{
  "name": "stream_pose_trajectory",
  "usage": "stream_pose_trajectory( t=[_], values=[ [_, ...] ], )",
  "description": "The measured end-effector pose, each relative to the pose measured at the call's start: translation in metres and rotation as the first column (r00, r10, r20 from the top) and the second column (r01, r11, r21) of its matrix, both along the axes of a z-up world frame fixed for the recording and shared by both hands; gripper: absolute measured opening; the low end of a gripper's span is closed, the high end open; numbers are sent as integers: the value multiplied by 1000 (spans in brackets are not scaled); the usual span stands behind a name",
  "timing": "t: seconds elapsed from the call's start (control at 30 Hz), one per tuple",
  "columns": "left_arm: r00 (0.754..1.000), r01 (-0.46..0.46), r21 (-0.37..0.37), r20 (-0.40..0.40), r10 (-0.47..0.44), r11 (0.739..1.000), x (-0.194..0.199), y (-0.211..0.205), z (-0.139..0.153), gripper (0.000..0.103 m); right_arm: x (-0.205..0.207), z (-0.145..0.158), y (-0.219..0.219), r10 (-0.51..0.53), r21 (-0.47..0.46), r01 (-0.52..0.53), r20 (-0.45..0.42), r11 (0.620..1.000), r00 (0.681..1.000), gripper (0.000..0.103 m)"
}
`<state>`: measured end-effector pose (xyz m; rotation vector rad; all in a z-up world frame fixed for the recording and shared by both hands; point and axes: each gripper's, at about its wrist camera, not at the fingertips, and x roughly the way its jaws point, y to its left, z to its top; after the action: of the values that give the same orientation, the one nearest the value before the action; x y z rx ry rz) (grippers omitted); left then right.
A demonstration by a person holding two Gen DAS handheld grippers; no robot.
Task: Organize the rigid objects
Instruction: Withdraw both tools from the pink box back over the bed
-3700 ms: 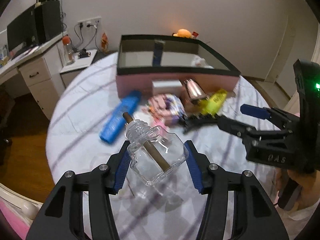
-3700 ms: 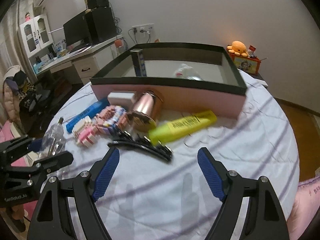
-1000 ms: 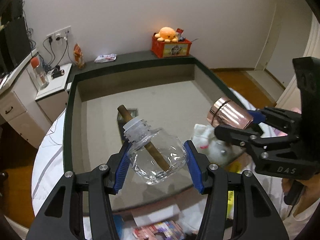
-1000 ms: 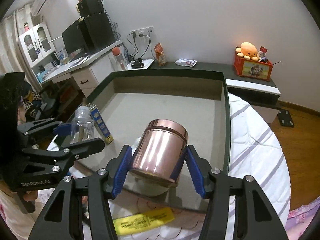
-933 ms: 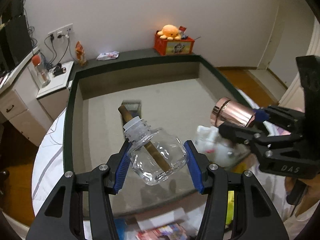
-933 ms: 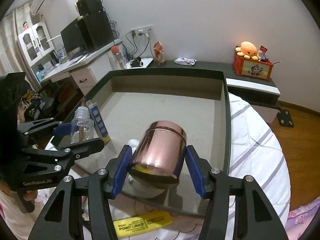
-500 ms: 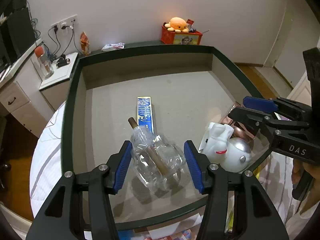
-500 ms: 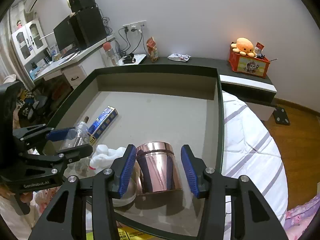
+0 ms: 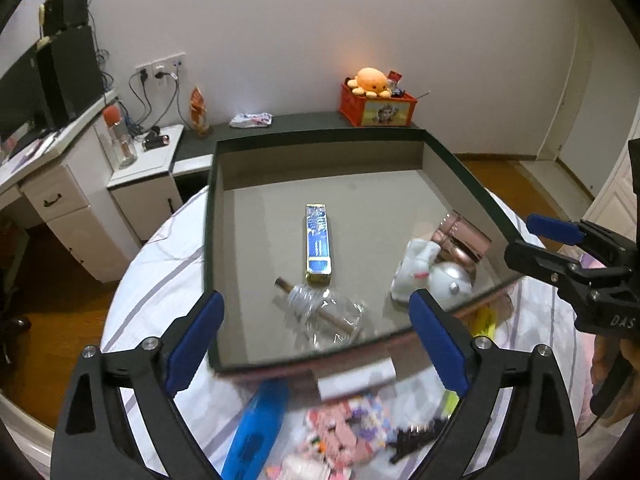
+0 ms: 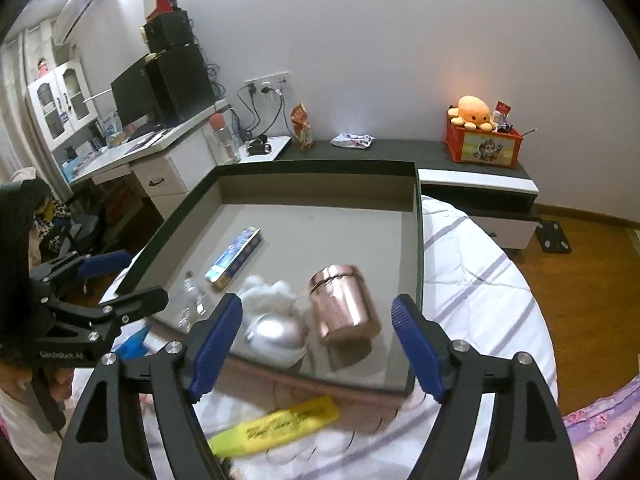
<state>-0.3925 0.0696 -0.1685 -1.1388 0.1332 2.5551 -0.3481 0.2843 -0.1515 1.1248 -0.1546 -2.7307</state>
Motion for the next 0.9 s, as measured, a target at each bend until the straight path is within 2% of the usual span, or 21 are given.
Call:
stream_pose_trajectory(
  t=[0.17,0.33,0.47,0.57,0.77,0.9],
  values=[
    [999,-8,42,-36,10,999,32,-17,14,102,27,2,-4,21,-56,-21,0,998,1000,80],
    [994,-49,47,-98,54,998,68,-35,27,102,50,2,-5,16,-60,-16,2,998,1000,80],
    [987,-102,94,-117,112,990,100,-58,30,103,73,2,1,-7,-83,7,-2,997,1000,82],
    [984,-133,121,-104,145,984,117,-69,20,103,91,-4,5,-26,-114,25,-6,993,1000,84],
    [983,-183,54,-11,183,982,133,-71,-20,103,107,-37,4,-65,-91,71,67,993,996,85],
    [987,-158,46,29,157,986,136,-58,-38,103,114,-51,-1,-43,-95,52,93,994,995,85]
  ],
)
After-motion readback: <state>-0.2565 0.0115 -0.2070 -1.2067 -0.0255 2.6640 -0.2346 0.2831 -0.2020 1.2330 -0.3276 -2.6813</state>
